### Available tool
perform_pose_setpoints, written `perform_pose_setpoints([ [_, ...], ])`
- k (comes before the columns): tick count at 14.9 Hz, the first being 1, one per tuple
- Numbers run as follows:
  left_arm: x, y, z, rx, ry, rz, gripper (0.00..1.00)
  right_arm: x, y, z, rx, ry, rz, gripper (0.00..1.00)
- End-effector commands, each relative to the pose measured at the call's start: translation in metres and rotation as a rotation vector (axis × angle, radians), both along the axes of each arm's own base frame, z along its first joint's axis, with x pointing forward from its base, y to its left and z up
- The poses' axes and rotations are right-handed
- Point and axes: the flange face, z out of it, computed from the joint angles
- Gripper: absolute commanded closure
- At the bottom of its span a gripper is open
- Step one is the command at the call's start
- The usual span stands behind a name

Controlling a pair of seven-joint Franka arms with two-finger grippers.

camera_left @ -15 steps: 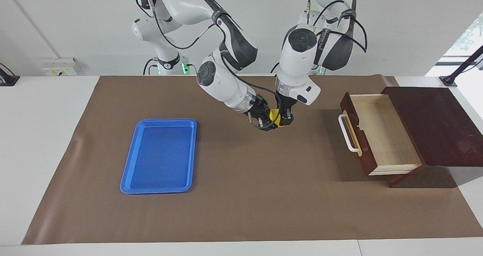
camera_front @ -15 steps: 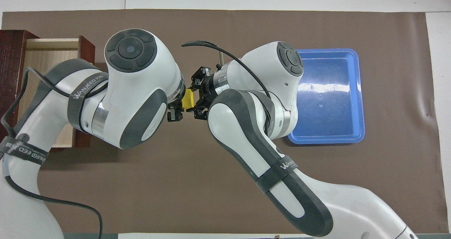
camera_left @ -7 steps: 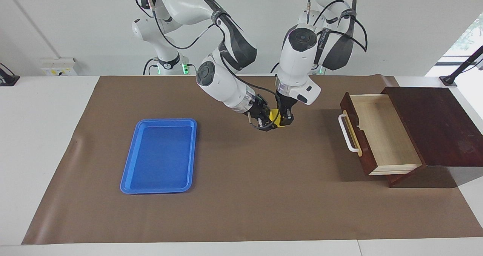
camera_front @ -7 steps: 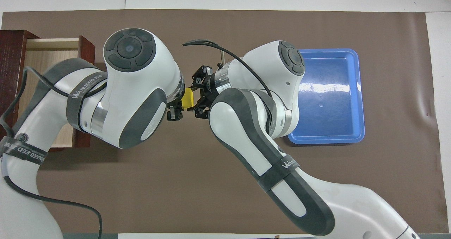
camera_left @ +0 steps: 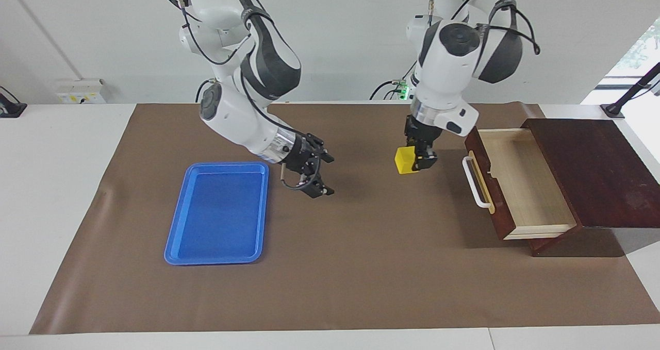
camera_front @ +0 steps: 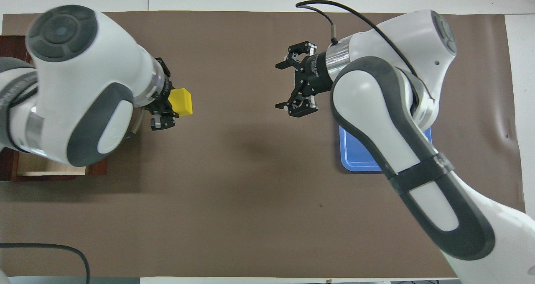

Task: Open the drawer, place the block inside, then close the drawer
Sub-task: 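Lower the cube into the drawer with the left gripper while the right gripper withdraws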

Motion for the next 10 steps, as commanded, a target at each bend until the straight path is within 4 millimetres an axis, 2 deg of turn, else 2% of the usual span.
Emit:
perform_pose_setpoints([
  [1,0.003,0.065,0.017,0.011,0.026,-0.052,1.00,-0.017,-0.067,0.014,-0.087,-0.079,0.163,0.00],
  [3,0.014,0.118,0.017,0.012,0.030,-0.054,1.00,-0.022,-0.111,0.024,-0.156,-0.139,0.322,0.00],
  [6,0.024,0.184,0.013,0.013,0.018,-0.077,1.00,-0.035,-0.175,0.046,-0.253,-0.237,0.557,0.00],
  [8,0.026,0.221,0.004,0.017,0.018,-0.103,1.00,-0.046,-0.204,0.060,-0.310,-0.295,0.725,0.00],
  [10,0.027,0.242,-0.012,0.018,0.030,-0.116,1.00,-0.057,-0.226,0.076,-0.354,-0.353,0.884,0.00],
])
